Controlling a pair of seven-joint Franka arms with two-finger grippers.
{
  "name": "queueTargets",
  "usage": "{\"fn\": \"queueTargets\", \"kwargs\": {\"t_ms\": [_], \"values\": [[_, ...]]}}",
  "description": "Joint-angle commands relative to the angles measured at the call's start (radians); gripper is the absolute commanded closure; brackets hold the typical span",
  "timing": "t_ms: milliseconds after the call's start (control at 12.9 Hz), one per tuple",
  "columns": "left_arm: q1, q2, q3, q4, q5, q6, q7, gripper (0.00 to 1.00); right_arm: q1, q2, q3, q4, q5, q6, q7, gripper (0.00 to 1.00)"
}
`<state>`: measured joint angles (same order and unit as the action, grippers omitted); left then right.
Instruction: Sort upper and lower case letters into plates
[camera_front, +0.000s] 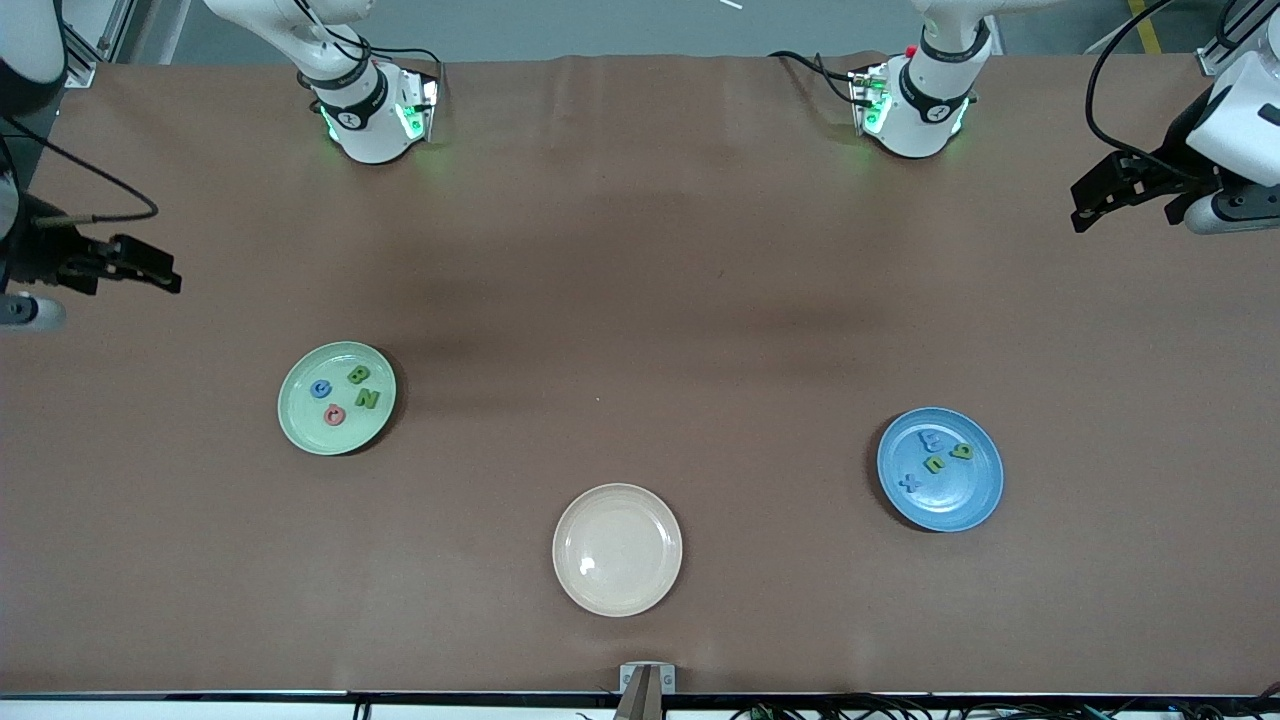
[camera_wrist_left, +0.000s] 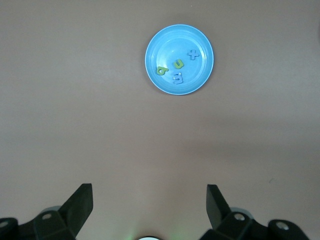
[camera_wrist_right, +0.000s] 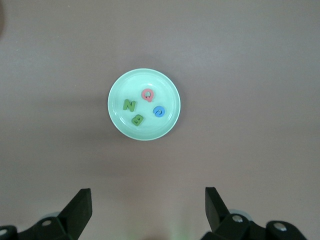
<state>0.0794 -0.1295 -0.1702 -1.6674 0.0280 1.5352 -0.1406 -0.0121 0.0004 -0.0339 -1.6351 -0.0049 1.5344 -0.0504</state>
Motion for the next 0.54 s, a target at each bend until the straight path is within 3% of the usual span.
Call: {"fn": "queueTargets", "kwargs": {"t_ms": [0,466], "values": [[0.002,-0.015,-0.003,0.009,0.020,-0.007,0.012,0.00,-0.011,-0.085,0.003,-0.086,-0.006,0.024,0.004,0.00],[-0.004,0.048,-0.020,0.077,0.010,-0.024,-0.005,0.00,-0.009,-0.119,0.003,-0.084,0.000,0.016,-0.006,0.00]]}}
